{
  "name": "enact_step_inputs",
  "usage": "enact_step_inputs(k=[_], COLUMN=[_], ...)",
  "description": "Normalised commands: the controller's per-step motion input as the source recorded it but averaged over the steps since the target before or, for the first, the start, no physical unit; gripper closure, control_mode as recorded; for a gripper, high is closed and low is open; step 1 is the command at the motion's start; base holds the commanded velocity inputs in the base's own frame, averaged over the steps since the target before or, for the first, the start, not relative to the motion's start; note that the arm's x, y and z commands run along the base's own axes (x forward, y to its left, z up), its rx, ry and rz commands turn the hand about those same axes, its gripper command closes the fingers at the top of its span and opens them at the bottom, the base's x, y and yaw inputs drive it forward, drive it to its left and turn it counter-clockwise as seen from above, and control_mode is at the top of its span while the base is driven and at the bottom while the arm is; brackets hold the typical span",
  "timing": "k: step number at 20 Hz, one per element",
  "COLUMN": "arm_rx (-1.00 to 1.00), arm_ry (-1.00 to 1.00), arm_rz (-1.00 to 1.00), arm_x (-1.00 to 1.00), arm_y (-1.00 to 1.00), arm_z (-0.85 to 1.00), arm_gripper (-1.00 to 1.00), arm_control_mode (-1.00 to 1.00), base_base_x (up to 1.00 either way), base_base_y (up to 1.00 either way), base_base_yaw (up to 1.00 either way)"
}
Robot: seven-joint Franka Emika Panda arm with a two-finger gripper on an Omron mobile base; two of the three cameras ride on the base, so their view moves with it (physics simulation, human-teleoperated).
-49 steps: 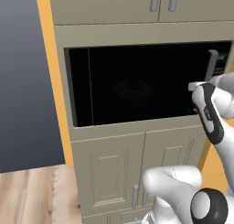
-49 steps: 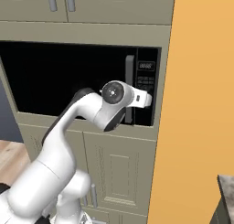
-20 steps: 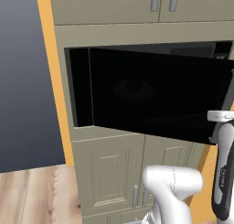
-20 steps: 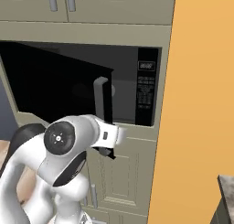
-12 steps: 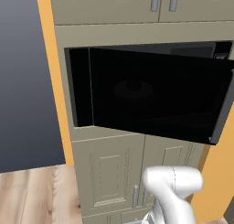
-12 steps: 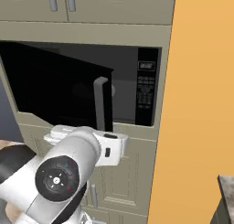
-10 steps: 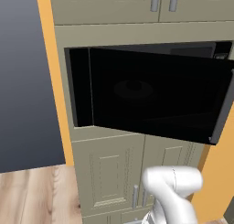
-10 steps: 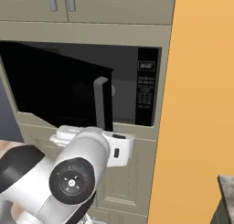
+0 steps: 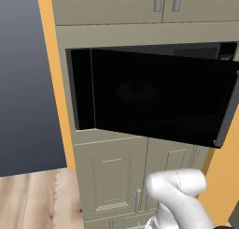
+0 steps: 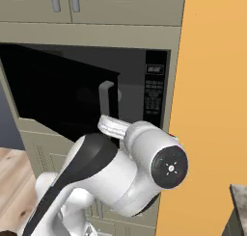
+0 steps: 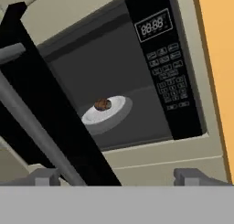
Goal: Retrieve the reheated potato from the microwave, then place the potato, cheese, and condiment on the cutting board.
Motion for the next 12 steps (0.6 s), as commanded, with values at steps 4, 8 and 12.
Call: enact_step_inputs(k=[4,8,12], arm_rx=[0.41,0.45,0.48], arm_ry=[0.12,0.18,0.21], arm_rz=[0.07,0.05,0.05], arm_x=[0.75,0.86,0.84], arm_y=[-0.26,-0.18,-0.12], arm_z=[0.00,0.00,0.00], arm_gripper=[-1.00,-1.00,-1.00], arm_control_mode=[-1.00,-1.00,-1.00], base_base_x=[0.00,0.00,0.00], base_base_y=[0.00,0.00,0.00], base_base_yaw=[0.00,0.00,0.00])
